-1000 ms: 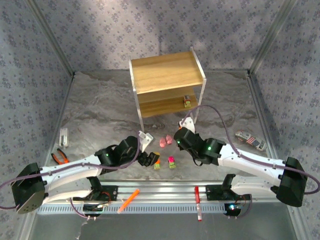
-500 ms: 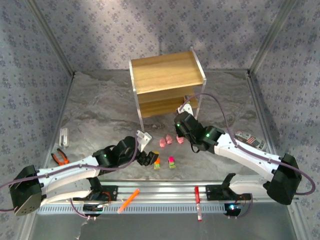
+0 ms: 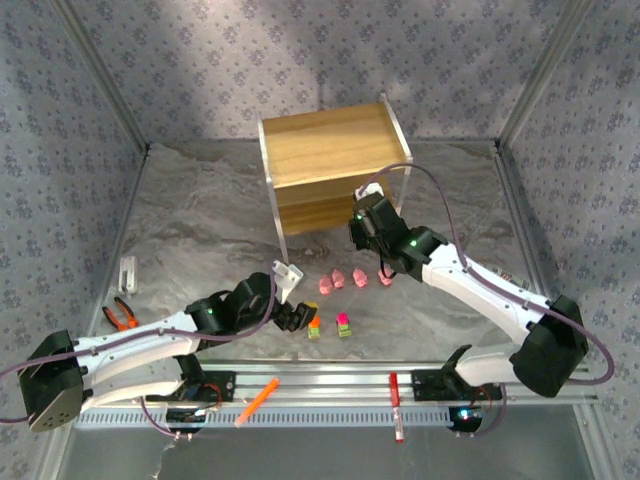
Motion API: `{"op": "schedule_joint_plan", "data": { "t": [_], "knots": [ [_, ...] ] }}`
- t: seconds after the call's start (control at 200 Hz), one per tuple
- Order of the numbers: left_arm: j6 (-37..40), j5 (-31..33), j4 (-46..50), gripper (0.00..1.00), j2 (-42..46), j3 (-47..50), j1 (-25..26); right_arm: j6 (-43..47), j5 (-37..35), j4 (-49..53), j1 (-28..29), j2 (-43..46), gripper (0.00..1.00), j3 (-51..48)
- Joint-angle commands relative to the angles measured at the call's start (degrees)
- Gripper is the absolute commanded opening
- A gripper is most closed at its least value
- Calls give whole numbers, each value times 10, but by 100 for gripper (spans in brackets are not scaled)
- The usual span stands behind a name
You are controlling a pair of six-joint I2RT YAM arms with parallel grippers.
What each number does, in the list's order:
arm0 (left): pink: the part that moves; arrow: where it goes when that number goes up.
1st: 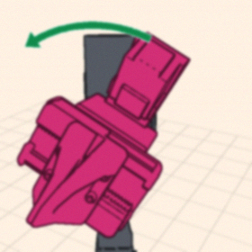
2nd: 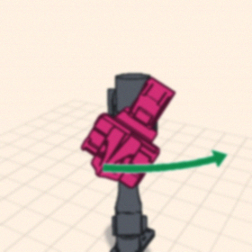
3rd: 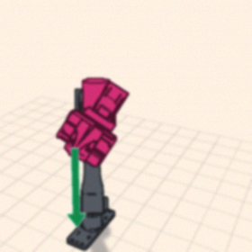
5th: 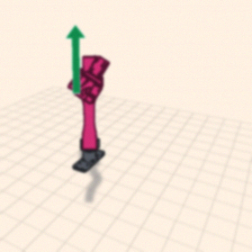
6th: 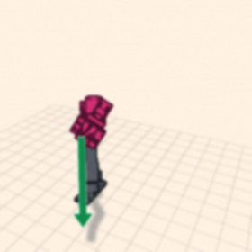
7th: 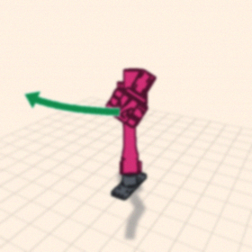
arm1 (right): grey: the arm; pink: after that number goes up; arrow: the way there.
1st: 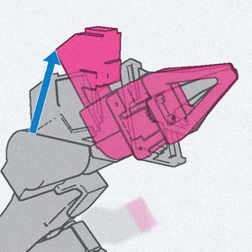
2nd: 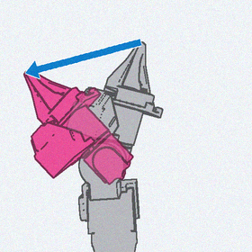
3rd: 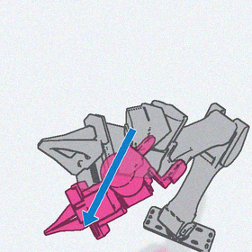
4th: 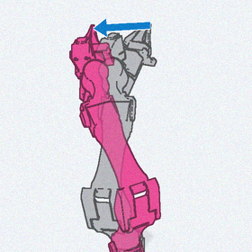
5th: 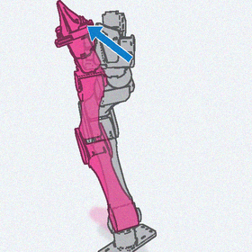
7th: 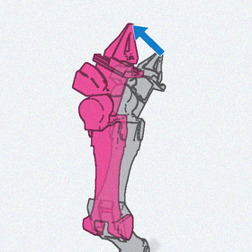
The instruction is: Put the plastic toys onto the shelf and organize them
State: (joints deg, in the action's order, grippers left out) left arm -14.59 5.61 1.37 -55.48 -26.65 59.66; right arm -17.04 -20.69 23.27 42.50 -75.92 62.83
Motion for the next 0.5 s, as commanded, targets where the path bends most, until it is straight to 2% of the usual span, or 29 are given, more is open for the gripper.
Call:
{"op": "schedule_joint_plan", "data": {
  "t": [0.0,0.495],
  "knots": [
    [5,7,-2,82,7,1,5,22,16,1,-9,-15,26,28],
    [5,10,2,82,12,2,5,38,37,-12,-32,-62,26,50]
  ]
}}
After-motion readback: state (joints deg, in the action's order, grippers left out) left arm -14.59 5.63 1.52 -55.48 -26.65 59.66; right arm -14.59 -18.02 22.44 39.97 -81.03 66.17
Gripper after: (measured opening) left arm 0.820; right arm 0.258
